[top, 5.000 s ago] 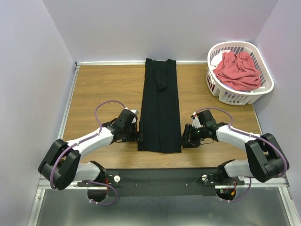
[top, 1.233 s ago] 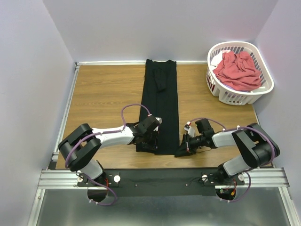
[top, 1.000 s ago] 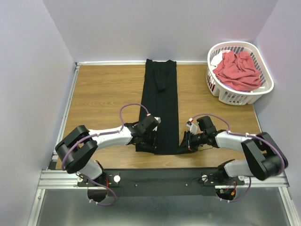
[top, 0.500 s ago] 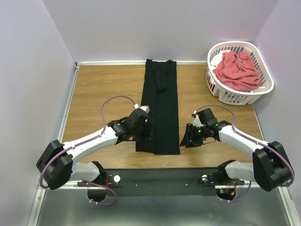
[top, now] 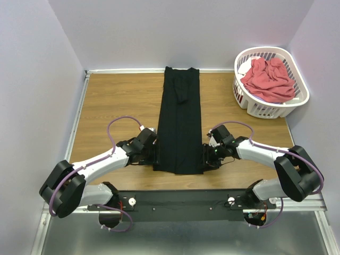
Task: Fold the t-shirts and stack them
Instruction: Fold the tshirt
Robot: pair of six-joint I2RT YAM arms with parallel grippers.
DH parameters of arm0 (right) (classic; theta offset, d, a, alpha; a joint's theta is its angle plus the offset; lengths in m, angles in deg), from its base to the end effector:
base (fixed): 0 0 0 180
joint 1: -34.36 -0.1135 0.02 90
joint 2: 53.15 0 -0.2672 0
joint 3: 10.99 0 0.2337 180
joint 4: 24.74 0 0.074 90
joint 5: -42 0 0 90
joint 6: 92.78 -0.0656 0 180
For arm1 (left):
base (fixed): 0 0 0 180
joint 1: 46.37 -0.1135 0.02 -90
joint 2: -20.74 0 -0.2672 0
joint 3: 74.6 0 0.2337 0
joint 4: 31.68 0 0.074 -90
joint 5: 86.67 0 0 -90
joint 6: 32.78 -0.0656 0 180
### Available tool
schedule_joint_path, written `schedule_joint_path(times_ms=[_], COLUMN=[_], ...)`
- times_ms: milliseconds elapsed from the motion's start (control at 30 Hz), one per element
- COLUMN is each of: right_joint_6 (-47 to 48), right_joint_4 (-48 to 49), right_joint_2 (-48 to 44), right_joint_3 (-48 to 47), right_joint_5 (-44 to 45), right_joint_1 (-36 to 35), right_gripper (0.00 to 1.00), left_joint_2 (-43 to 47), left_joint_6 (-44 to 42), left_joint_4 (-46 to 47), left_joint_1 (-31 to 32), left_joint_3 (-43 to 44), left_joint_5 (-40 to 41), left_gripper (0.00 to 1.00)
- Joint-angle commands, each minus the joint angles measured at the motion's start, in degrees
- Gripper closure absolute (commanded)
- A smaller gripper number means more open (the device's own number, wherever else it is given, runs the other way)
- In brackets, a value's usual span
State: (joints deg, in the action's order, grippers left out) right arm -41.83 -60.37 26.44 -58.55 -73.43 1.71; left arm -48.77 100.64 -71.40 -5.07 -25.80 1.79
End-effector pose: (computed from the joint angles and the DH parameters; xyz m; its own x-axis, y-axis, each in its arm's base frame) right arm 0.1705 0.1427 0.1291 -0.9983 0.0360 -0.0450 0.0055 0.8365 0.5479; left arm 0.1596 -0.1425 0.1598 -0.9349 -0.0932 -0.3424 0.0373 0.9337 -0.3562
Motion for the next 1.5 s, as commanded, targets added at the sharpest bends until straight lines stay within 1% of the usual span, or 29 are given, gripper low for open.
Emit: schedule_joint_path(times_ms=[0, 67, 167, 200, 267, 300, 367, 400, 467, 733, 900, 967, 1000, 1067, 1133, 1167, 1200, 1267, 1300, 1367, 1433, 1467], right_joint_6=[-0.50, -0.50, -0.33, -0.33, -0.33, -0.07, 0.29, 0.29, 0.55, 1.34, 2.48, 2.83, 2.92, 3.10, 3.19, 3.10, 3.01, 2.66, 2.83, 2.66, 0.91, -0.14], right_joint_4=[0.98, 0.98, 0.98, 0.89, 0.89, 0.89, 0.89, 0.89, 0.89, 0.01, -0.17, -0.25, -0.17, -0.16, -0.25, -0.25, -0.25, -0.25, -0.51, -2.09, -4.99, -7.09], right_joint_2=[3.55, 3.82, 3.64, 3.47, 2.94, 2.76, 2.50, 2.41, 2.24, 0.39, 0.30, 0.65, 0.83, 0.83, 0.48, 0.30, 0.13, -0.58, -1.01, -2.07, -4.17, -5.14], right_joint_3=[1.84, 2.71, 3.59, 3.94, 4.30, 4.30, 4.30, 4.21, 3.95, 2.98, 2.54, 2.19, 2.19, 2.01, 1.93, 2.10, 2.10, 2.71, 2.89, 3.07, 3.42, 4.03], right_joint_5=[8.64, 9.78, 10.49, 10.58, 10.75, 10.67, 10.58, 10.58, 10.05, 9.96, 10.40, 10.23, 10.14, 10.14, 10.14, 10.05, 9.70, 8.47, 7.95, 7.59, 7.59, 7.94], right_joint_1=[-1.46, -1.46, -1.46, -1.46, -1.37, -1.46, -1.46, -1.46, -1.55, -1.46, -1.46, -1.55, -1.55, -1.55, -1.46, -1.46, -1.46, -1.46, -1.55, -2.77, -5.22, -8.28], right_gripper=[0.54, 0.57, 0.64, 0.68, 0.74, 0.77, 0.80, 0.80, 0.81, 0.81, 0.81, 0.81, 0.81, 0.81, 0.81, 0.81, 0.81, 0.89, 1.00, 1.00, 1.00, 1.00], left_joint_2=[-1.41, -2.55, -4.13, -4.57, -5.63, -6.15, -6.86, -6.86, -7.04, -4.93, -5.63, -7.38, -8.08, -9.76, -10.64, -10.73, -10.73, -10.20, -9.94, -8.36, -5.39, -4.32], left_joint_6=[-1.32, -1.67, -2.02, -2.20, -2.37, -2.46, -2.46, -2.46, -2.29, -0.27, 0.35, 0.18, 0.17, 0.17, 0.70, 1.05, 1.40, 2.37, 2.89, 3.95, 7.46, 9.99], left_joint_4=[2.69, 3.13, 3.31, 3.39, 3.40, 3.22, 2.87, 2.61, 1.38, -6.43, -7.33, -7.42, -7.33, -7.24, -7.33, -7.41, -7.42, -7.59, -8.03, -9.96, -11.80, -12.42], left_joint_1=[-0.25, -0.25, -0.25, -0.25, -0.25, -0.25, -0.25, -0.17, -0.17, 0.36, 0.54, 0.63, 0.80, 1.50, 2.38, 3.25, 3.61, 4.58, 4.93, 5.89, 9.49, 12.72], left_joint_3=[-0.53, -0.53, -0.45, -0.27, -0.27, -0.10, -0.10, -0.10, 0.34, 1.66, 2.36, 2.89, 3.33, 3.77, 3.95, 3.86, 3.43, 2.63, 2.02, 1.84, 1.14, 0.87], left_joint_5=[-0.92, -1.18, -1.18, -1.18, -1.45, -1.53, -1.62, -1.62, -2.15, -0.66, -0.57, -0.13, 0.13, 0.22, 0.40, 0.31, 0.22, -0.30, -0.30, -0.04, -1.17, -1.88], left_gripper=[0.39, 0.40, 0.41, 0.42, 0.45, 0.48, 0.53, 0.55, 0.57, 0.57, 0.57, 0.58, 0.63, 0.64, 0.71, 0.72, 0.79, 0.88, 1.00, 1.00, 1.00, 1.00])
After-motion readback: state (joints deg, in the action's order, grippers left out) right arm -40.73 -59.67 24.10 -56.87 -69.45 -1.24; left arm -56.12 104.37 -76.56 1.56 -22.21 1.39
